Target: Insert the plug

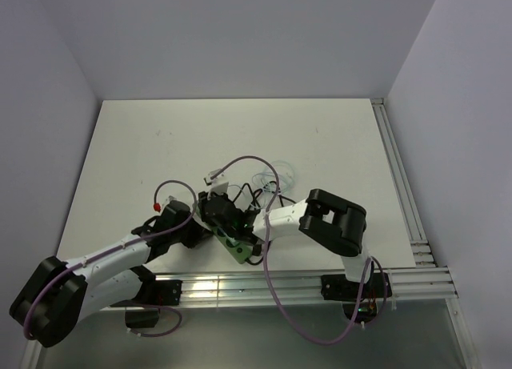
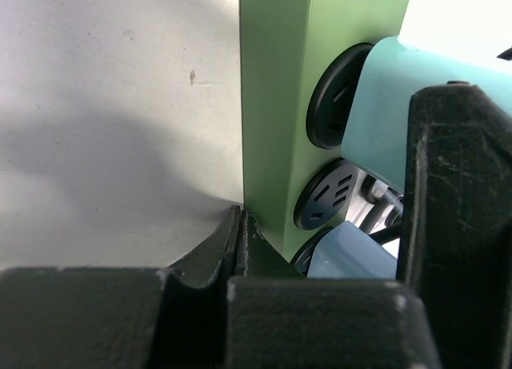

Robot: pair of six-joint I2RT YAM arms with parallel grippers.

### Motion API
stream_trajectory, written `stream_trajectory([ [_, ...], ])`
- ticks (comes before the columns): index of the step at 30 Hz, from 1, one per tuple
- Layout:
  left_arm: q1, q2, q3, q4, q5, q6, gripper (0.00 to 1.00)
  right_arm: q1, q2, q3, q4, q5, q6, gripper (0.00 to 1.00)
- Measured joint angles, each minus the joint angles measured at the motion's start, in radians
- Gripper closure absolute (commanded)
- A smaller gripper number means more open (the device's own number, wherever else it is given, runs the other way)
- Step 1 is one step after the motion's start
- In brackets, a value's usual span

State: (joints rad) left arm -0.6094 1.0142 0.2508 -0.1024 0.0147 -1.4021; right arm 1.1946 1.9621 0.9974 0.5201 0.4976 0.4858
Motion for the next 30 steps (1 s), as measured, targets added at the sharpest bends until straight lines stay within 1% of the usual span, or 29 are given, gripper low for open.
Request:
stream_trajectory([
  [1,0.0,-0.002,0.0,-0.001,0.0,0.001,1.0,-0.001,-0.005,0.019,-0.047,-0.003,-0.002,0.84],
  [2,0.0,-0.004,0.0,-0.004,0.0,0.002,1.0,-0.004,-0.01,0.034,-0.081,-0.009,-0.004,0.7],
  [5,0.0,-0.019,0.0,-0.014,-0.001,0.003,1.0,-0.017,-0.032,0.069,-0.19,-0.052,-0.009,0.48],
  [6,0.0,-0.026,0.0,-0.016,-0.001,0.004,1.0,-0.021,-0.042,0.074,-0.217,-0.069,-0.009,0.45],
  [8,0.0,-0.044,0.0,-0.019,-0.002,0.003,1.0,-0.027,-0.063,0.073,-0.341,-0.122,-0.024,0.41],
  [12,0.0,-0.069,-0.001,-0.015,-0.003,0.003,0.99,-0.053,-0.078,0.096,-0.456,-0.2,-0.047,0.39],
  [13,0.0,-0.071,-0.001,-0.015,-0.003,0.003,0.98,-0.056,-0.081,0.106,-0.484,-0.214,-0.049,0.36],
  [17,0.0,-0.076,-0.001,-0.015,-0.003,0.004,0.96,-0.068,-0.086,0.169,-0.628,-0.263,-0.072,0.34],
  [19,0.0,-0.081,-0.002,-0.017,-0.003,0.003,0.94,-0.073,-0.086,0.204,-0.707,-0.286,-0.09,0.33],
  [22,0.0,-0.096,-0.003,-0.021,-0.003,0.003,0.91,-0.082,-0.09,0.243,-0.782,-0.309,-0.11,0.33],
  [26,0.0,-0.138,-0.016,-0.039,-0.004,0.003,0.9,-0.097,-0.113,0.289,-0.869,-0.341,-0.127,0.34],
  [30,0.0,-0.179,-0.019,-0.086,-0.029,0.003,0.84,-0.123,-0.144,0.35,-0.933,-0.387,-0.134,0.34],
])
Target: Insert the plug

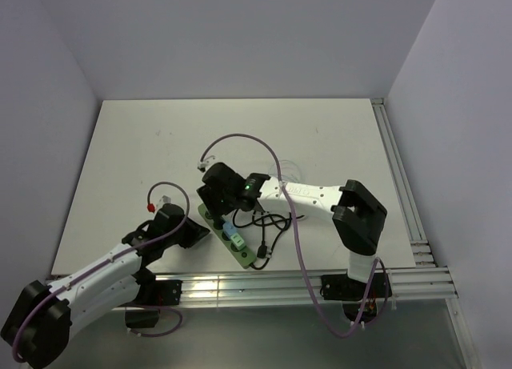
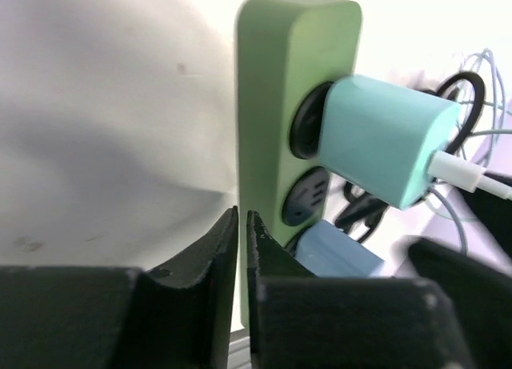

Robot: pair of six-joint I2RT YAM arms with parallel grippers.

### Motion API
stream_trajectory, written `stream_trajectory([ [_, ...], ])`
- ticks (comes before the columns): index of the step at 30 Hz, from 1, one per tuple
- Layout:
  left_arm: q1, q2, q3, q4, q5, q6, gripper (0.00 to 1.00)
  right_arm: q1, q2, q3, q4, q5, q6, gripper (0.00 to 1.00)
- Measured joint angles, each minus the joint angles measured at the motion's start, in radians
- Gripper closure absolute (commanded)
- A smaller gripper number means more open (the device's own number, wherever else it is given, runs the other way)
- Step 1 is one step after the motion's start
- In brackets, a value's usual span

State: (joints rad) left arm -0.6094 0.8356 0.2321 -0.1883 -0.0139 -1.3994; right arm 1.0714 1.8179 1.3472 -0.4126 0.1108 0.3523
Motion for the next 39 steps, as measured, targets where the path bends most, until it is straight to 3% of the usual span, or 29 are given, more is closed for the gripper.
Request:
stream_trajectory([
  [10,0.0,-0.061,0.04,-0.161,-0.095,-0.004,0.82,-0.022,0.004,0.14,-0.098,-0.058,-0.002,0.37],
  [17,0.0,-0.045,0.056,-0.166,-0.105,-0.004,0.82,-0.016,0.063,0.227,-0.184,-0.062,0.027,0.41],
  [30,0.0,-0.035,0.056,-0.18,-0.108,0.0,0.82,0.093,0.048,0.224,-0.258,0.009,0.114,0.4],
  [39,0.0,-0.081,0.056,-0.198,-0.115,-0.005,0.83,0.037,0.078,0.551,-0.435,0.018,0.01,0.37],
])
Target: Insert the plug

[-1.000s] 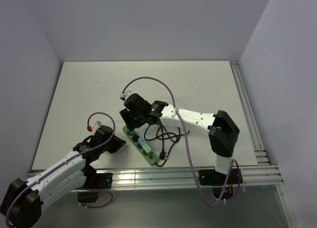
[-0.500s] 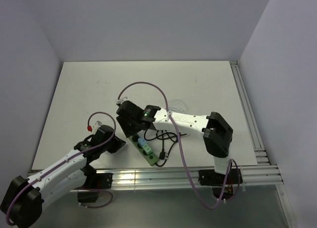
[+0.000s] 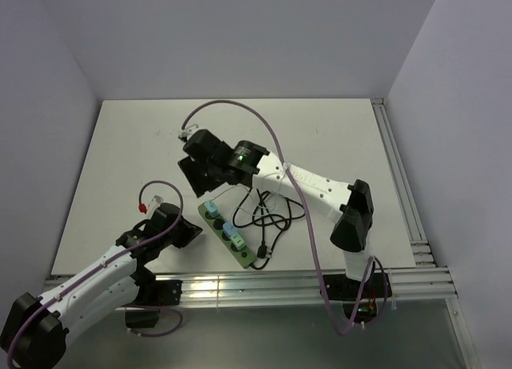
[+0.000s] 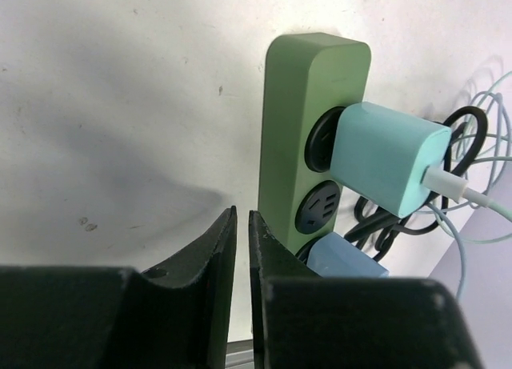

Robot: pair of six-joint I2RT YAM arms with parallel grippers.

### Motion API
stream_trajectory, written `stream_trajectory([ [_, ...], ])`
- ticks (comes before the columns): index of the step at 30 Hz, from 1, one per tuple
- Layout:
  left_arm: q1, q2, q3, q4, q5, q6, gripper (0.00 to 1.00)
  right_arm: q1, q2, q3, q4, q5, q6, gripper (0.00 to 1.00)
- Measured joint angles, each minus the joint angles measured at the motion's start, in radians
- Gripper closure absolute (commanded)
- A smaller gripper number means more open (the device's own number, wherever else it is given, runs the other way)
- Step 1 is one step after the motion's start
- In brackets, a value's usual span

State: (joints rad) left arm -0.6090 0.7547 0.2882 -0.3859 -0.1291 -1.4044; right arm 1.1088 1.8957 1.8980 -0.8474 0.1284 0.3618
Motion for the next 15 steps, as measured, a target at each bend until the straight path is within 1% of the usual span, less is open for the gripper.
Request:
stream_trajectory([
  [3,0.0,-0.016,-0.002,-0.001,0.0,-0.007,0.84,-0.056,0.051,0.108,-0.034,-0.019,-0.044,0.37],
  [6,0.0,-0.04,-0.006,-0.016,-0.002,-0.027,0.84,-0.101,0.141,0.203,-0.08,-0.051,-0.079,0.38],
  [10,0.0,-0.092,-0.014,-0.062,-0.028,-0.069,0.82,-0.119,0.229,0.212,-0.122,-0.1,-0.105,0.38],
  [15,0.0,-0.106,-0.021,-0.116,-0.068,-0.127,0.81,-0.11,0.271,0.203,-0.167,-0.142,-0.111,0.4],
])
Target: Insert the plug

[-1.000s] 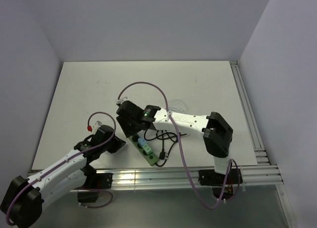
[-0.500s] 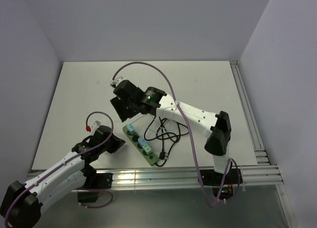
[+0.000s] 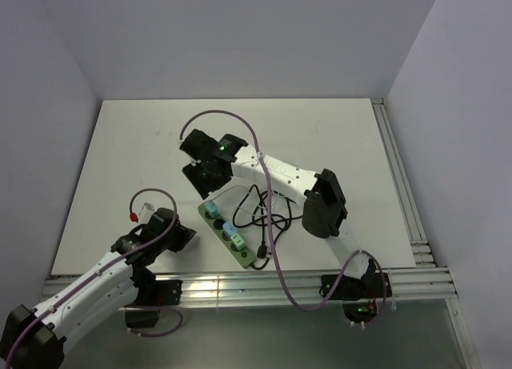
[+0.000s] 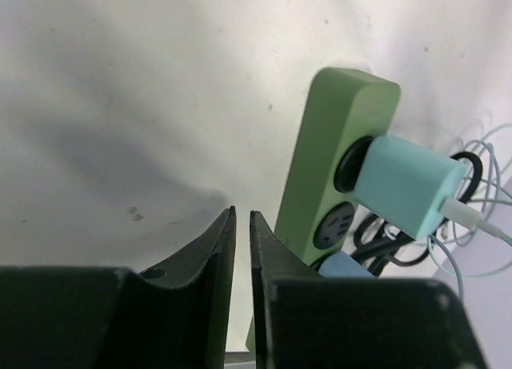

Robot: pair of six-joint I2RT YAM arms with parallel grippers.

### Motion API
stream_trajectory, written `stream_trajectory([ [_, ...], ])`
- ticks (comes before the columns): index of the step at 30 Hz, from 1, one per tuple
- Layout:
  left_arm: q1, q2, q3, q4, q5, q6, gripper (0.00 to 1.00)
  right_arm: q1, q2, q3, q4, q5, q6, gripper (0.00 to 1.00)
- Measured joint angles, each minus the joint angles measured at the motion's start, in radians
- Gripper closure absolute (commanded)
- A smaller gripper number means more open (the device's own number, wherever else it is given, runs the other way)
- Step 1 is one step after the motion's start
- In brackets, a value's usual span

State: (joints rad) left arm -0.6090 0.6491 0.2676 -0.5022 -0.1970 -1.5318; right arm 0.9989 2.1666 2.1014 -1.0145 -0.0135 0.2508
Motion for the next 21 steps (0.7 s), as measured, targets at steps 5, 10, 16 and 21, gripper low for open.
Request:
stream_trajectory([
  [5,0.004,0.041,0.0,-0.01,-0.012,-0.011,0.81,0.009,0.0,0.0,-0.012,-0.006,0.0,0.42],
  [10,0.008,0.07,0.0,-0.011,-0.011,-0.01,0.81,0.026,0.003,0.0,-0.022,-0.002,0.002,0.43],
  [16,0.011,0.07,0.0,-0.011,-0.011,-0.008,0.81,0.046,0.031,0.018,-0.03,0.002,0.013,0.43],
  [21,0.016,0.07,0.001,-0.011,-0.011,-0.008,0.81,0.056,0.072,0.041,-0.041,0.023,0.013,0.43],
])
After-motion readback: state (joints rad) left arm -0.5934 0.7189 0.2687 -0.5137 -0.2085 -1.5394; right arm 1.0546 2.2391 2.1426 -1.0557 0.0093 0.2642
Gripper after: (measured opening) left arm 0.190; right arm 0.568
